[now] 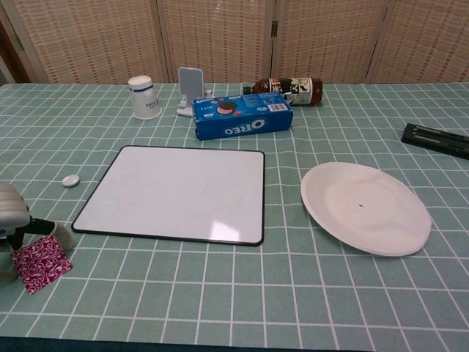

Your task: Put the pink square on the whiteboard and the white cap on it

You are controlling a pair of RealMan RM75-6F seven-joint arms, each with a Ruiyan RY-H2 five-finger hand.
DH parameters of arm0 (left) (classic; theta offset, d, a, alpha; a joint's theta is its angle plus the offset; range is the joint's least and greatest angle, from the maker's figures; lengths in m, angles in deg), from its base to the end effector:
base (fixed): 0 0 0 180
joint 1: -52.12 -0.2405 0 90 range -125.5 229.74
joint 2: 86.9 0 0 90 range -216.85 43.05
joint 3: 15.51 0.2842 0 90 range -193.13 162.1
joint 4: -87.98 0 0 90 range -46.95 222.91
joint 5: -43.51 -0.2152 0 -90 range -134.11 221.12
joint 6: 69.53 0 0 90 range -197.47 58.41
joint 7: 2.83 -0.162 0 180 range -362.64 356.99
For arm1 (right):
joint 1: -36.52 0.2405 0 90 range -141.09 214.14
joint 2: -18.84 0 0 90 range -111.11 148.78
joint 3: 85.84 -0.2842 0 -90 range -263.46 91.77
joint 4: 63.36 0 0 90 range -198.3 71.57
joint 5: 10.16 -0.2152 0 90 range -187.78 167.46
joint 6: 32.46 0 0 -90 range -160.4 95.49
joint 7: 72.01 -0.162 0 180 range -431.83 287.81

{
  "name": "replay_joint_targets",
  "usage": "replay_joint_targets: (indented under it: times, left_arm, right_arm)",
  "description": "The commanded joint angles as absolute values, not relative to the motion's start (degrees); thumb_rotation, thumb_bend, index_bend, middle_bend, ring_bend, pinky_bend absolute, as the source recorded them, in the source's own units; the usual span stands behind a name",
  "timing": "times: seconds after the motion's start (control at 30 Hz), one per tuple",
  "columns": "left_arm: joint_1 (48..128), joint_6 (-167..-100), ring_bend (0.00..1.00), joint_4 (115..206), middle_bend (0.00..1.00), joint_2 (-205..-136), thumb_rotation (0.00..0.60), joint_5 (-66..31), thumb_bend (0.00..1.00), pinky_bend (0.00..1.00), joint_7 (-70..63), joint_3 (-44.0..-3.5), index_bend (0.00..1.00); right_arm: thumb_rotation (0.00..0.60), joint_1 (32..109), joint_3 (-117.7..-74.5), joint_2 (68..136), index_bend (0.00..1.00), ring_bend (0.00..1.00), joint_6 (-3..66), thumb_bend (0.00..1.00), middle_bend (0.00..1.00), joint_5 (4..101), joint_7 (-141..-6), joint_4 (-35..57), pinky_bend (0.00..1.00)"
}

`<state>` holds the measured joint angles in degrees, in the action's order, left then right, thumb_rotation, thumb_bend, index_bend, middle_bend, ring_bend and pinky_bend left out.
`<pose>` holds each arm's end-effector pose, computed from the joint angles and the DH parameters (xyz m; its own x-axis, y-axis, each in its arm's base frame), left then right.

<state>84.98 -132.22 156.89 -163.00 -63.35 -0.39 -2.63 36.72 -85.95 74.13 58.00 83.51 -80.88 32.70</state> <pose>-0.3088 0.2837 0.0248 0.8015 0.2167 0.5574 0.5129 -0.7284 -0.4543 -0.3263 -0.1632 0.2099 0.3382 0.0011 0.9411 -0.9388 -0.0683 0.3375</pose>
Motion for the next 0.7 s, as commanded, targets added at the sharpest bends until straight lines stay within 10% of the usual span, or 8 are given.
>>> replay_joint_targets:
  times: [0.03, 0.7]
  left_arm:
    - [85.02, -132.02, 1.00, 156.82, 1.00, -163.15, 0.600, -63.12, 0.26, 1.00, -0.59, -2.57, 0.28]
    - [85.09, -132.72, 1.00, 156.66, 1.00, -163.54, 0.600, -62.60, 0.26, 1.00, 0.03, -2.05, 0.36]
  right_arm:
    - [0.600, 36.70, -85.95, 74.15, 0.25, 0.30, 58.02, 0.22, 0.35, 83.49, -80.87, 32.72, 0.36]
    - [0.600, 36.46, -85.91, 73.99, 0.25, 0.30, 58.28, 0.22, 0.35, 83.56, -80.61, 32.97, 0.36]
